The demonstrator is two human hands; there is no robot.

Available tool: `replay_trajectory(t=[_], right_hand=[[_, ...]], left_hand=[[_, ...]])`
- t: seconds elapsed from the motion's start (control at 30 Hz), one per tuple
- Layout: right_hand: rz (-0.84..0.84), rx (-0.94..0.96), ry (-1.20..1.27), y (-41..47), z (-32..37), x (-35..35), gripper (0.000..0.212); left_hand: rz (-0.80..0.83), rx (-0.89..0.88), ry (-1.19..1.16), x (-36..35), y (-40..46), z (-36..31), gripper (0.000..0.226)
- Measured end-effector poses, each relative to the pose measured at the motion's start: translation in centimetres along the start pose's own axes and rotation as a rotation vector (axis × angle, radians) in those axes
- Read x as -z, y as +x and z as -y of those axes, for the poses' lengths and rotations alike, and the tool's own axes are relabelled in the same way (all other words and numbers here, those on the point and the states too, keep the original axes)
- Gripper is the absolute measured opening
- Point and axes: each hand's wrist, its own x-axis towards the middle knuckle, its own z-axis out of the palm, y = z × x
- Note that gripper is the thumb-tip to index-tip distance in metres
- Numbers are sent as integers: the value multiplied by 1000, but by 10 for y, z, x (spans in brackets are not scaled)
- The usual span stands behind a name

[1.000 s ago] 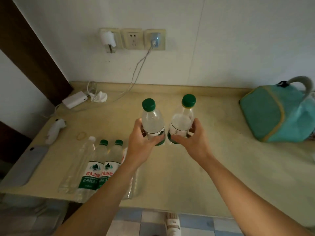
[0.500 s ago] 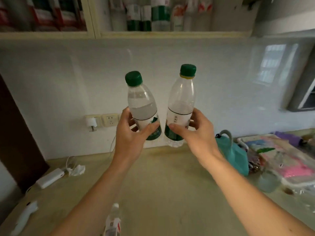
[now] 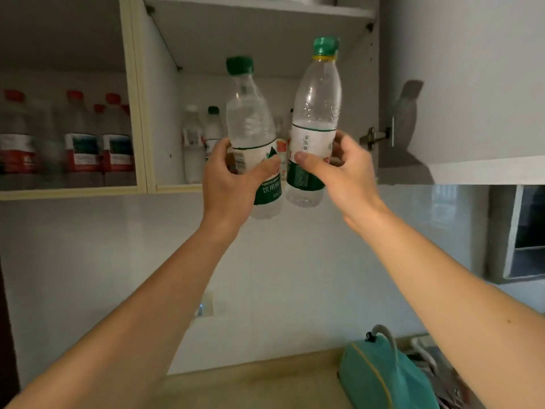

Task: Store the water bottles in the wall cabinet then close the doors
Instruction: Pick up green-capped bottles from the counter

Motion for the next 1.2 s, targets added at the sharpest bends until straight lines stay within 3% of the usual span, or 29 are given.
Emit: replay_trajectory(t=[0.13, 0.27, 0.53, 0.73, 0.83, 0.97, 1.07, 1.2], right_hand=[[27, 26, -37, 49, -5, 6, 48], [40, -37, -53, 87, -25, 7, 65], [102, -96, -77, 123, -67, -1, 25], [203, -157, -140, 145, -81, -15, 45], [236, -184, -200, 157, -86, -24, 39], [246, -200, -262, 168, -94, -36, 33], [249, -208, -295, 173, -98, -45, 44], [247, -242, -297, 175, -101, -53, 52]], left_hand=[[-91, -31, 101, -22, 39, -9, 63], [-148, 26, 192, -33, 68, -1, 66], [-129, 162, 199, -35, 115, 24, 38], [-76, 268, 87, -43, 138, 49, 41], [-58, 277, 75, -50, 146, 61, 42], [-31, 298, 145, -57, 157, 71, 48], [-21, 302, 238, -59, 162, 76, 41], [-1, 295, 333, -56, 168, 77, 50]])
